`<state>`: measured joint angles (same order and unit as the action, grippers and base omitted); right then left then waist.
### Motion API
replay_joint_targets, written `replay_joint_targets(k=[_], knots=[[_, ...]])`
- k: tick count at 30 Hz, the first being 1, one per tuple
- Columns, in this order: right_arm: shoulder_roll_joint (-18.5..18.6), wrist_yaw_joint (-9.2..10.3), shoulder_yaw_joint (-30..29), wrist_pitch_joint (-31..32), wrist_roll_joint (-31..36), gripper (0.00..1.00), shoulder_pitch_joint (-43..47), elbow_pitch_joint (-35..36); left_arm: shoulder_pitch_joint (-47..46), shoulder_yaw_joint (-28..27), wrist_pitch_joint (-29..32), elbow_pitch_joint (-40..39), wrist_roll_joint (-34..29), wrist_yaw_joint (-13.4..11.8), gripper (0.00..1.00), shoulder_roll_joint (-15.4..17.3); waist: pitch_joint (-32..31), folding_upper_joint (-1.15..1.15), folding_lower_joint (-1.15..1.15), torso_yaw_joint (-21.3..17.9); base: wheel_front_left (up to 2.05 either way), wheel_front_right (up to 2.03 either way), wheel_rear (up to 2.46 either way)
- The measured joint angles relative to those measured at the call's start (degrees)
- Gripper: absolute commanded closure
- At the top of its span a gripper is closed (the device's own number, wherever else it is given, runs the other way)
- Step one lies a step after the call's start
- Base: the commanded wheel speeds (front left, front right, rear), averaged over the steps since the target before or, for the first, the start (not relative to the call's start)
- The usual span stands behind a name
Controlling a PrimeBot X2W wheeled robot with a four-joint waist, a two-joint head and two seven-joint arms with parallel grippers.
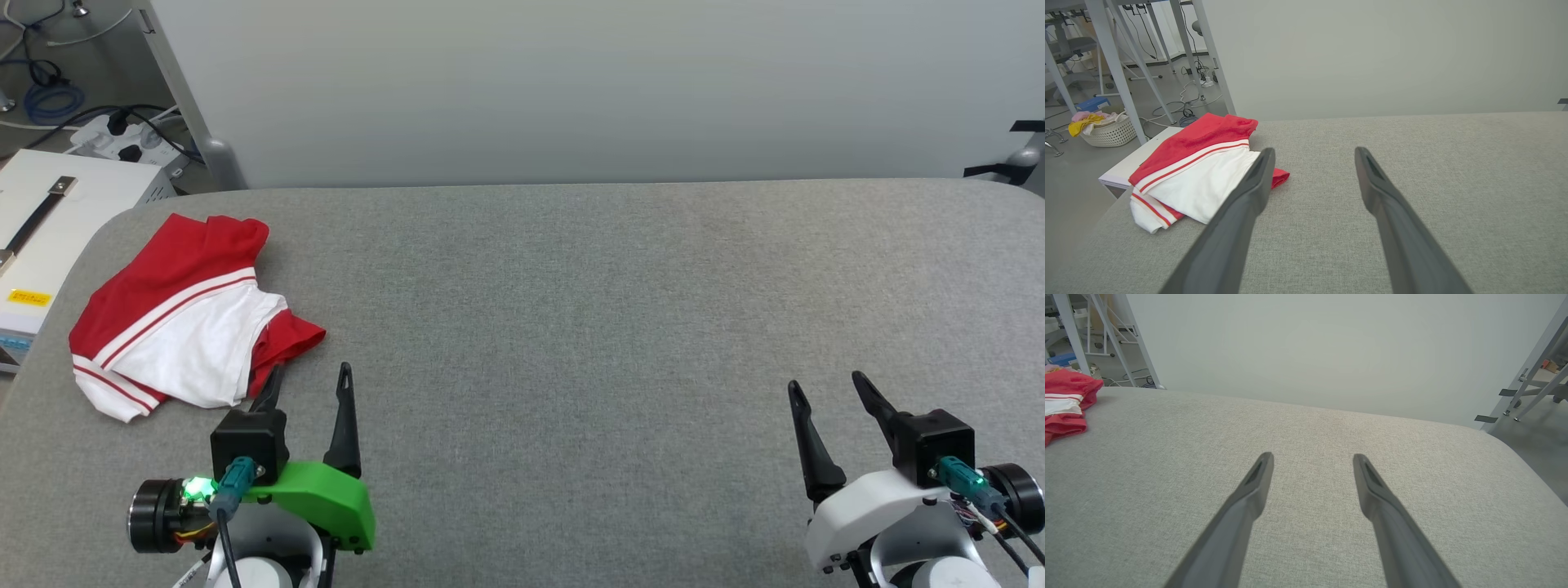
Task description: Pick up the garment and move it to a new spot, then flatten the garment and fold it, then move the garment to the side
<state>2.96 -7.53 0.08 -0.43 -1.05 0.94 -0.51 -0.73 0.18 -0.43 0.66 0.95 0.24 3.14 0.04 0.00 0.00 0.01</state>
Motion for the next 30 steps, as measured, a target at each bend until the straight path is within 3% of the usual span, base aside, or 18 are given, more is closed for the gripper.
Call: replay_joint_targets(k=[30], knots=[[0.0, 0.0, -0.8, -3.5, -2.3, 0.0, 0.0, 0.7, 0.0, 0.6, -3.4, 1.6, 2.2, 0.5, 0.0, 0.0, 0.3, 0.0, 0.0, 0.1, 0.0, 0.0, 0.0]])
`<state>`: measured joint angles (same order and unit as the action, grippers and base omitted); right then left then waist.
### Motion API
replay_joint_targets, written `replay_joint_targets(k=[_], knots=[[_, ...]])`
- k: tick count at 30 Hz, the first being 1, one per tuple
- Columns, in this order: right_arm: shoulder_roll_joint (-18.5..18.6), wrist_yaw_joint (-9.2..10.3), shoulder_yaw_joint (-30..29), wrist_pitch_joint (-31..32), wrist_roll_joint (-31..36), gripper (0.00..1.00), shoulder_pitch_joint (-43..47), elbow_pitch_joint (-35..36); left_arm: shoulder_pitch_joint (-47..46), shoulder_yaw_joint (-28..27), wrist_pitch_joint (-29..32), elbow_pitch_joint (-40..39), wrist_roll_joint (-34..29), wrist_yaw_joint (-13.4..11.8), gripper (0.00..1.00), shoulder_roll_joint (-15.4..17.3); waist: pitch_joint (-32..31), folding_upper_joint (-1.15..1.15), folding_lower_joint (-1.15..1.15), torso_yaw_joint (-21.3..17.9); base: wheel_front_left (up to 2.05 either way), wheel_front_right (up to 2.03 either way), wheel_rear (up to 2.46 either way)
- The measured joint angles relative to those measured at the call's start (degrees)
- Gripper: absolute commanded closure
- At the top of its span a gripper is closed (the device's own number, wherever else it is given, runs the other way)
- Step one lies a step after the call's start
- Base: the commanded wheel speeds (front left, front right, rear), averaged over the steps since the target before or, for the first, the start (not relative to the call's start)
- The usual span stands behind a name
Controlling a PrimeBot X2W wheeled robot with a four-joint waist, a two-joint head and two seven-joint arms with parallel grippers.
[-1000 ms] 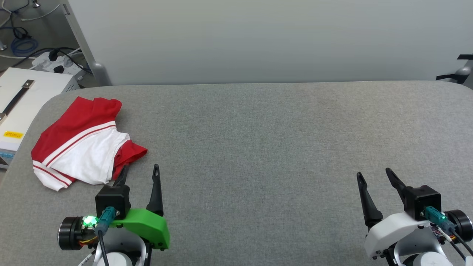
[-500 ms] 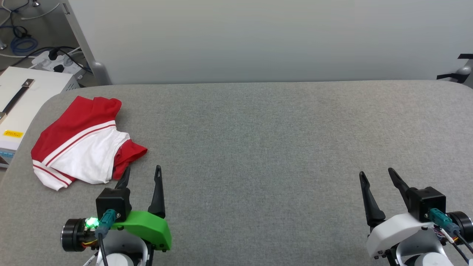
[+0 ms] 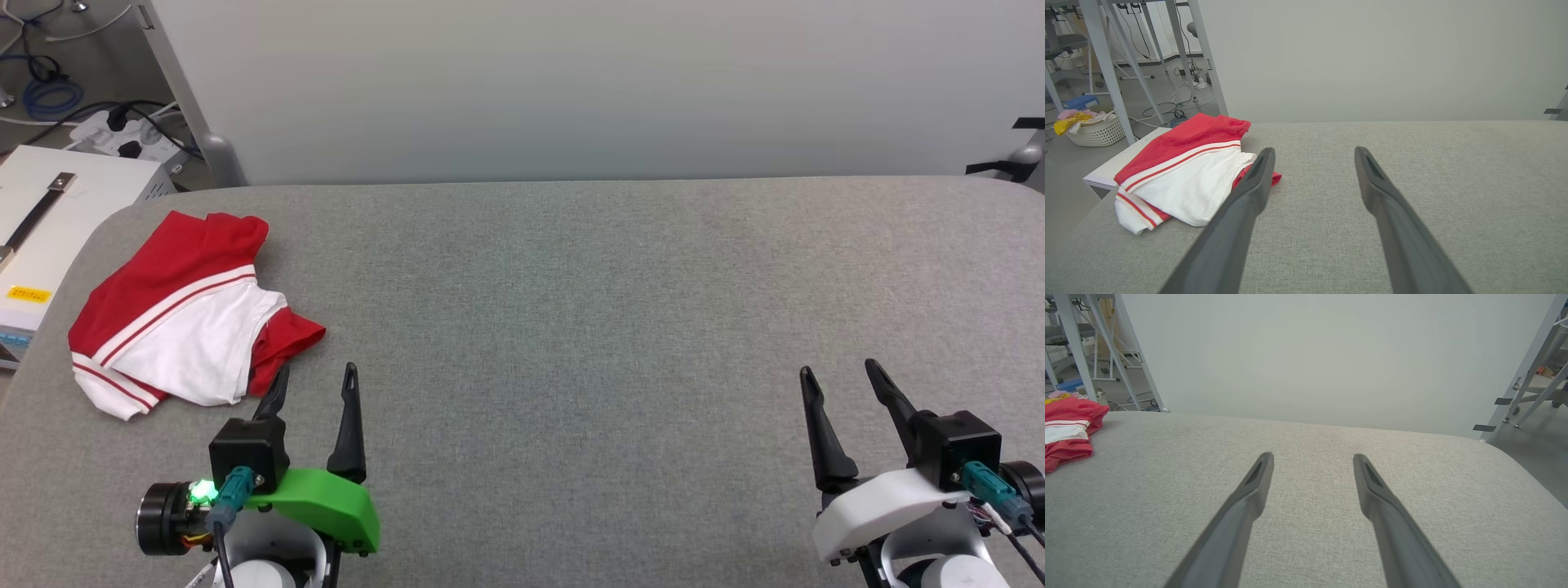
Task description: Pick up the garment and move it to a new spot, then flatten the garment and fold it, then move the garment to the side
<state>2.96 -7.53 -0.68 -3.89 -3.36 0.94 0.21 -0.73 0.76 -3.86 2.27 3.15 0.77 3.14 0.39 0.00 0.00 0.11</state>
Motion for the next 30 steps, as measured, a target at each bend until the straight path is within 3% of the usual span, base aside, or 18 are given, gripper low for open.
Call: replay_joint_targets(k=[30], knots=[[0.0, 0.0, -0.3, -3.5, -2.0, 0.0, 0.0, -1.3, 0.0, 1.2, -3.7, 2.1, 2.5, 1.1, 0.0, 0.0, 0.7, 0.0, 0.0, 0.2, 0.0, 0.0, 0.0]])
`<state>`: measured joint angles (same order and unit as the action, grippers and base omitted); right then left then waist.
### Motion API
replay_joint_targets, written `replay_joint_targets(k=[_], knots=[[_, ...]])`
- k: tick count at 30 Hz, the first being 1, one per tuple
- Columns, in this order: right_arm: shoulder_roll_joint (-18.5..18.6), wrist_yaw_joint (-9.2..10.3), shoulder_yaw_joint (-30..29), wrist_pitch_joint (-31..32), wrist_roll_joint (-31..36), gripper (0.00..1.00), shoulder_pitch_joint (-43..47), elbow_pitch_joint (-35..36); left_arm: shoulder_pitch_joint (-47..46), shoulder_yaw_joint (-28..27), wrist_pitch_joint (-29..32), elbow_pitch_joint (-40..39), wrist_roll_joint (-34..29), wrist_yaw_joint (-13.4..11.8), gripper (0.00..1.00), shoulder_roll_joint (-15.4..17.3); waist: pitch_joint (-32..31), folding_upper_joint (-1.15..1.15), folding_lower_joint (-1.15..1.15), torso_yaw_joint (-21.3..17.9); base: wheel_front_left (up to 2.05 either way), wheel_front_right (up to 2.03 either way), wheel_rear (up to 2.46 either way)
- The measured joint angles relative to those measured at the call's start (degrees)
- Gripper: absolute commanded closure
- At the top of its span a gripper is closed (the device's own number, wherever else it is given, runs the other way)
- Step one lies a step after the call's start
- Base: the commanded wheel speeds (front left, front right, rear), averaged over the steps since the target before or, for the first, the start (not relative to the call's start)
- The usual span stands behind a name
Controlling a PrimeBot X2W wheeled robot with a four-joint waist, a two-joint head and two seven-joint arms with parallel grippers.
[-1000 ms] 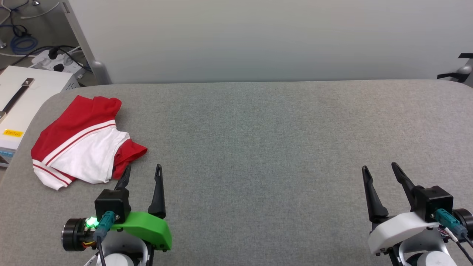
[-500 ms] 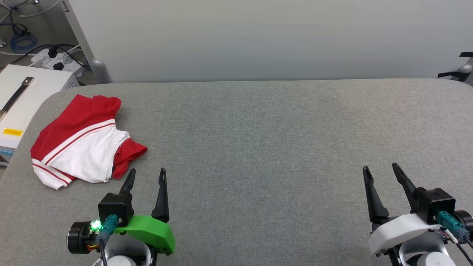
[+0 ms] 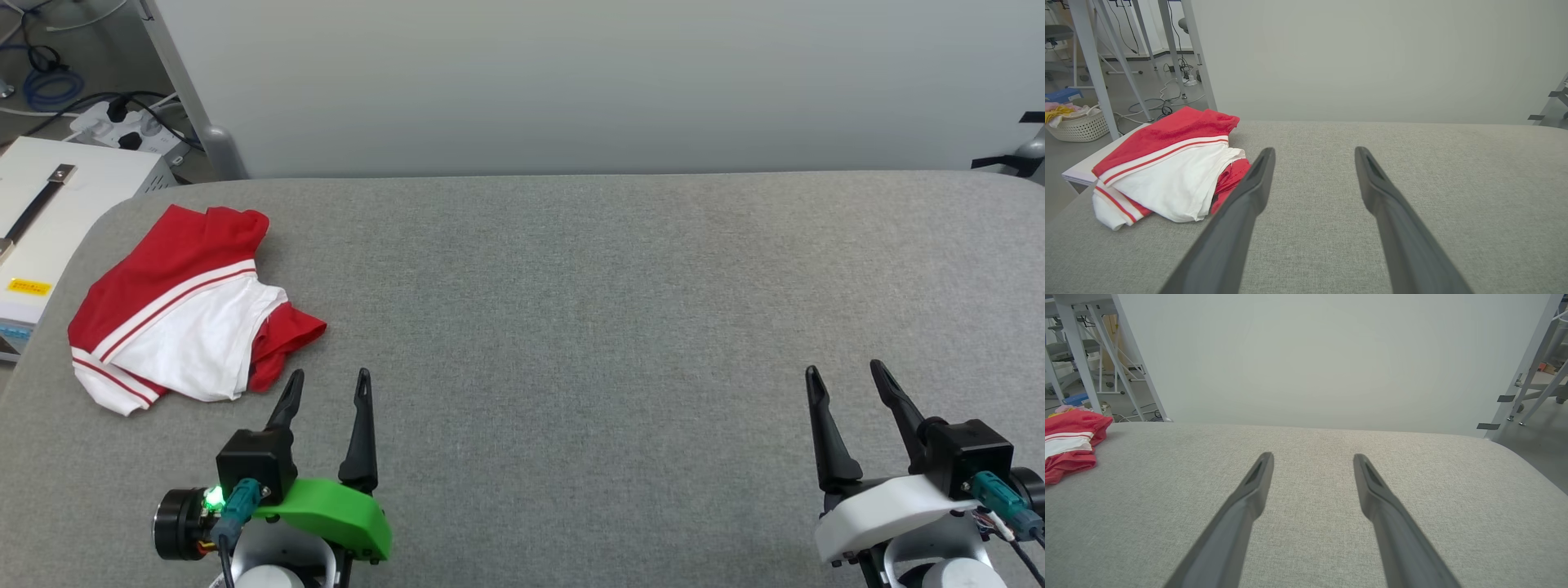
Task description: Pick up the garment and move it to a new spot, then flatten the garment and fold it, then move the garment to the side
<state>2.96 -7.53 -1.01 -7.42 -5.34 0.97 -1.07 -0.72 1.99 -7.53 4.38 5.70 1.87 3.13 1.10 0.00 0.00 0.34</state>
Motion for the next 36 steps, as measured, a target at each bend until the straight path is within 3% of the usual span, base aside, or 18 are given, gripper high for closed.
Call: replay_joint_targets(k=[36], knots=[[0.0, 0.0, 1.6, -4.3, -1.8, 0.0, 0.1, -1.3, 0.0, 1.5, -4.1, 4.1, 3.5, 0.7, 0.0, 0.0, 0.6, 0.0, 0.0, 2.2, 0.0, 0.0, 0.0]])
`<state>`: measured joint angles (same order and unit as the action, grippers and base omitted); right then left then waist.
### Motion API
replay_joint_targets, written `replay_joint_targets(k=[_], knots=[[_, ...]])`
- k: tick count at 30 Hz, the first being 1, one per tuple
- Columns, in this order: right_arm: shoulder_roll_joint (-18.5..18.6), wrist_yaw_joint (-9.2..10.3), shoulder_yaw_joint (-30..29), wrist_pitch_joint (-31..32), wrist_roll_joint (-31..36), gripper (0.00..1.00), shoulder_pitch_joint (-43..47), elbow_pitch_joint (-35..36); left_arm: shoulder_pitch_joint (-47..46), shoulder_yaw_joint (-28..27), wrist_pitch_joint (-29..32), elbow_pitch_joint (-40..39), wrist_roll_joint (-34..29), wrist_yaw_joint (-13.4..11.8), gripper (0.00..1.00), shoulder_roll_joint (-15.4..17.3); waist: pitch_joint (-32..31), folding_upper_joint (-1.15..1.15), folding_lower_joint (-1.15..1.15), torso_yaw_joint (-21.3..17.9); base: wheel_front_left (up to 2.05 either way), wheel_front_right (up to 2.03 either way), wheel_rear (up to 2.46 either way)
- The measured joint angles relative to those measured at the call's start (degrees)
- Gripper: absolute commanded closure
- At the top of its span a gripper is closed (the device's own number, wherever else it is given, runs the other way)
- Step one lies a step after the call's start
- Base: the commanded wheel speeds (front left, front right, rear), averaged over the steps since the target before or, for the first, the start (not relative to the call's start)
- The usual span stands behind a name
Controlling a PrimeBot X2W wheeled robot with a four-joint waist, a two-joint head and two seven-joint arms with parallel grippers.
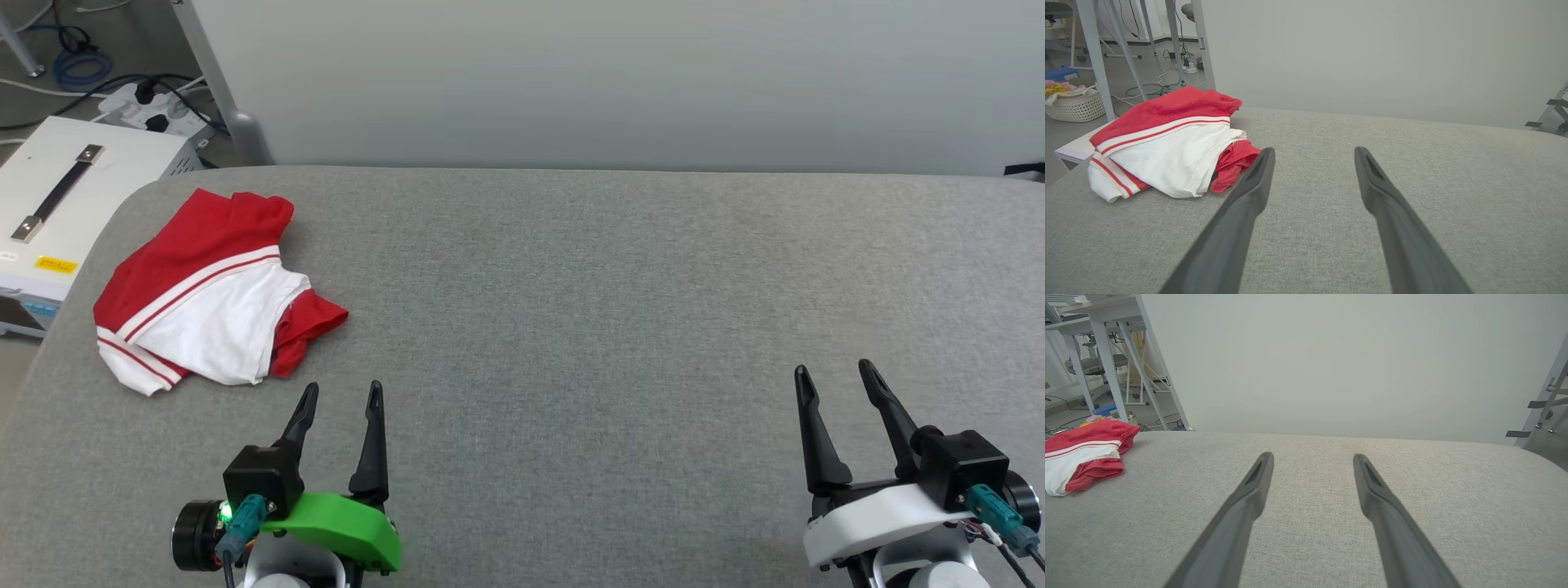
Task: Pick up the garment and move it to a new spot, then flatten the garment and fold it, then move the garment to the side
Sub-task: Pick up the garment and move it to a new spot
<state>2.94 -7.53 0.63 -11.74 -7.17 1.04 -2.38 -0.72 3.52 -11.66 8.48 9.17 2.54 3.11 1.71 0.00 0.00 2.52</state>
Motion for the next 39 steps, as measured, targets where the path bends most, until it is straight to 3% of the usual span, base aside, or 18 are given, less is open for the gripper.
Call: replay_joint_targets(k=[10, 28, 39], knots=[[0.0, 0.0, 2.0, -1.2, -0.1, 0.0, 0.1, -0.7, -0.1, 0.2, -1.3, 0.9, 0.4, 0.0, 0.0, 0.0, 0.3, 0.0, 0.0, 5.0, 0.0, 0.0, 0.0], [-0.1, 0.0, 6.1, -2.8, -1.3, 0.0, 0.2, -3.1, 0.0, 1.3, -3.0, 2.7, -1.7, 1.9, 0.0, 0.0, 0.0, 0.0, 0.0, 20.2, 0.0, 0.0, 0.0], [-0.2, 0.0, 6.4, -2.9, -1.5, 0.0, 0.2, -3.3, 0.0, 1.2, -3.0, 2.7, -1.6, 2.8, 0.0, -0.1, -0.1, 0.0, 0.0, 24.4, 0.0, 0.0, 0.0]])
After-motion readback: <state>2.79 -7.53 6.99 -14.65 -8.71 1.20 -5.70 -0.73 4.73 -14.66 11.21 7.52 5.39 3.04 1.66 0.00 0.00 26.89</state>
